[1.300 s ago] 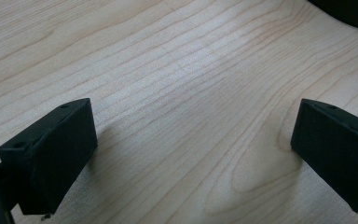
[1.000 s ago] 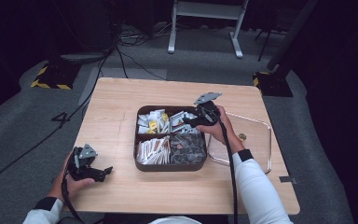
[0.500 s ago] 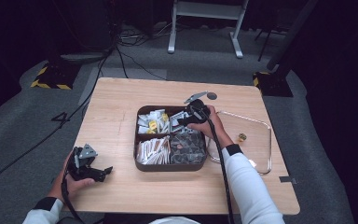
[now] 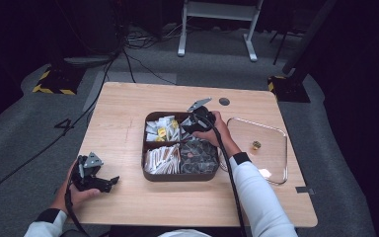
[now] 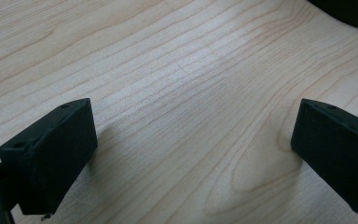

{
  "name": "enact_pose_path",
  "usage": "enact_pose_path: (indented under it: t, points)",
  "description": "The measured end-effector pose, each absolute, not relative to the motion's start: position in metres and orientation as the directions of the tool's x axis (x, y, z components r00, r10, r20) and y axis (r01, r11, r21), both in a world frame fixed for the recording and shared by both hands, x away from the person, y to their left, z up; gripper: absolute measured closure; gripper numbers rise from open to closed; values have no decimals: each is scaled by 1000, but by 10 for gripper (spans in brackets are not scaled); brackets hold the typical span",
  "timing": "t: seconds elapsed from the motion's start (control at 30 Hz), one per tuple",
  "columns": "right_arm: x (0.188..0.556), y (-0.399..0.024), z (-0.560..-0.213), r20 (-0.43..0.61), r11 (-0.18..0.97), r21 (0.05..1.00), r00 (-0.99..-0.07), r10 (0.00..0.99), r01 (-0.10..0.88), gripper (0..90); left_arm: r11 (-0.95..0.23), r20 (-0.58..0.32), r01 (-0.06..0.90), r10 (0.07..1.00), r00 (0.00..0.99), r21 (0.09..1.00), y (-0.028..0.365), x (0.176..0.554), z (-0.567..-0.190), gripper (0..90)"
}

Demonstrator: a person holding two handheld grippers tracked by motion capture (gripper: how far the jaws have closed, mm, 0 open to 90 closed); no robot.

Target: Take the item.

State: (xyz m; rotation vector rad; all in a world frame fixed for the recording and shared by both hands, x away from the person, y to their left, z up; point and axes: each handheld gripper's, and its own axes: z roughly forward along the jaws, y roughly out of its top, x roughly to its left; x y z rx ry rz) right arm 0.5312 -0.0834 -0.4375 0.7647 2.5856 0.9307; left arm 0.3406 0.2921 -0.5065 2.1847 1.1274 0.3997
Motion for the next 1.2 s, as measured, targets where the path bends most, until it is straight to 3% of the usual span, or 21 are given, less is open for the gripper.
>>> enact_pose_path:
  t: [0.43, 1.2]
  points:
    - [523, -81, -435, -76, 690, 635, -860, 504, 348, 877, -426, -18, 614, 812, 583, 664, 292, 341, -507, 5]
    - [496, -119, -395, -93, 571, 772, -840, 535, 279, 900, -426, -19, 614, 812, 583, 664, 292, 340, -507, 5]
